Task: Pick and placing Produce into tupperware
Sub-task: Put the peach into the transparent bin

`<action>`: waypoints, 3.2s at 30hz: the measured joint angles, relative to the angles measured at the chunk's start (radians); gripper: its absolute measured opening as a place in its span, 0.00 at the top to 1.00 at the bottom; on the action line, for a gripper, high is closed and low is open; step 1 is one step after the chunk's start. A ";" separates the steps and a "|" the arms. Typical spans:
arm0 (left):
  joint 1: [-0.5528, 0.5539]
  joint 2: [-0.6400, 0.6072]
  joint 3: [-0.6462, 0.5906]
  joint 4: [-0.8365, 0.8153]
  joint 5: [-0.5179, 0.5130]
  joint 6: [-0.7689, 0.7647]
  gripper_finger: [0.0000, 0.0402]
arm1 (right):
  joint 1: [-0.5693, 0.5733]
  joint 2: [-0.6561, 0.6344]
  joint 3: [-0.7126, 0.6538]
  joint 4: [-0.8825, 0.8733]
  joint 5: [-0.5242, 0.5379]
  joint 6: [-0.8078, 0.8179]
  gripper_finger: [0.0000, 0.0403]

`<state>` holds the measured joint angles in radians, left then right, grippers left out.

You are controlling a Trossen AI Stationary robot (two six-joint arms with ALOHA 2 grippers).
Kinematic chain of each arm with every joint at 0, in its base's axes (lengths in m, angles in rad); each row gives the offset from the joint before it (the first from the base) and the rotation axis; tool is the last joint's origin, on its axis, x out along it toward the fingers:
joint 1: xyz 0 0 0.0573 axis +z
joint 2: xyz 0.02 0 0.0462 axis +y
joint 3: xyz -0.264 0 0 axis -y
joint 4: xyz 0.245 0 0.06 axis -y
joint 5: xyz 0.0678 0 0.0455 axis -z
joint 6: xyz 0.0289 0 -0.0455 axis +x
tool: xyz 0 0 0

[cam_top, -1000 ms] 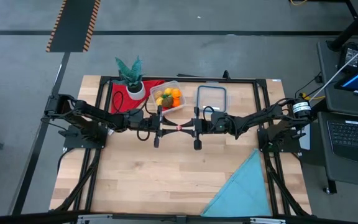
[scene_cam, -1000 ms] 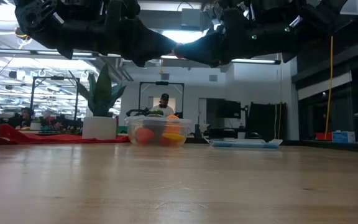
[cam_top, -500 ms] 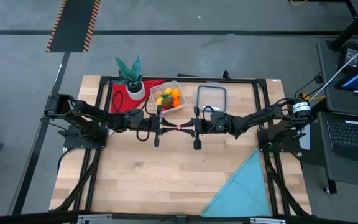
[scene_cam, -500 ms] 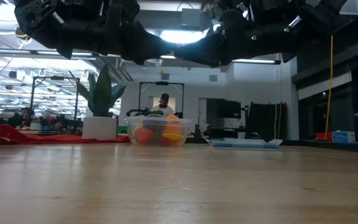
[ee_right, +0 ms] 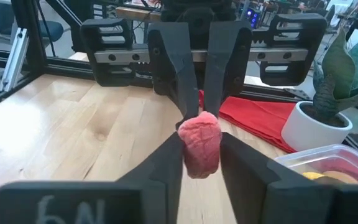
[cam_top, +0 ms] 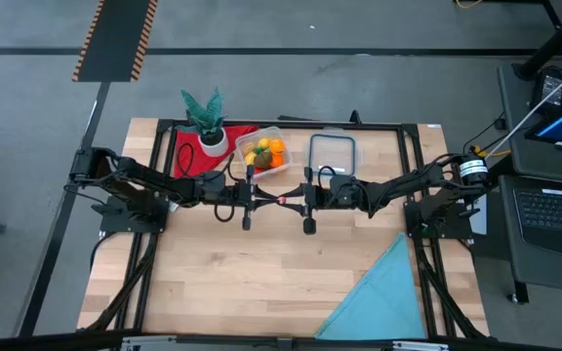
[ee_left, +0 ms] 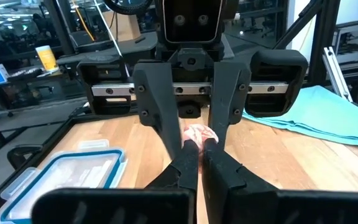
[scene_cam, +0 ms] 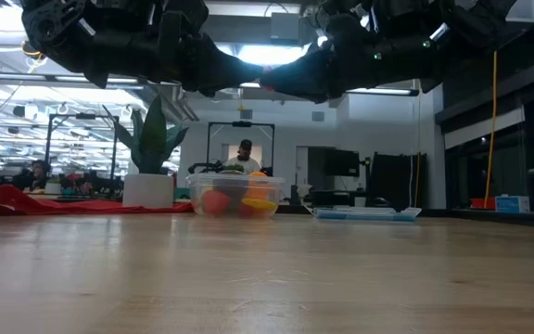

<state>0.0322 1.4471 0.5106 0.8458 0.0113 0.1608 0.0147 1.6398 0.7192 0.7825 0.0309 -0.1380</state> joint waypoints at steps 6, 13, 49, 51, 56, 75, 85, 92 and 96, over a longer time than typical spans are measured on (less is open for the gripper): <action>0.008 0.000 0.000 -0.001 0.001 0.007 1.00 | 0.000 0.000 0.001 0.005 0.006 -0.021 0.60; 0.041 -0.003 -0.001 -0.008 -0.004 0.011 1.00 | 0.000 -0.003 0.005 0.006 0.004 -0.012 0.41; 0.058 -0.237 -0.001 -0.343 -0.581 0.055 1.00 | -0.013 -0.137 -0.103 -0.097 0.382 0.110 0.35; 0.058 -0.237 -0.001 -0.344 -0.580 0.055 1.00 | -0.013 -0.137 -0.103 -0.099 0.382 0.110 0.35; 0.062 -0.237 -0.001 -0.367 -0.568 0.054 1.00 | -0.013 -0.137 -0.103 -0.101 0.381 0.111 0.35; 0.331 -0.117 0.307 -0.879 -0.224 -0.048 1.00 | -0.013 -0.136 -0.103 -0.145 0.378 0.111 0.35; 0.431 0.043 0.567 -1.159 -0.225 0.033 1.00 | -0.013 -0.136 -0.103 -0.187 0.378 0.108 0.35; 0.496 0.096 0.600 -1.198 -0.172 0.049 1.00 | -0.023 -0.136 -0.104 -0.211 0.377 0.105 0.35; 0.507 0.114 0.600 -1.197 -0.165 0.057 1.00 | -0.043 -0.136 -0.104 -0.230 0.377 0.111 0.35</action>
<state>0.5393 1.5607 1.1107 -0.3516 -0.1537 0.2176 -0.0287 1.5036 0.6155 0.5527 0.4080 -0.0271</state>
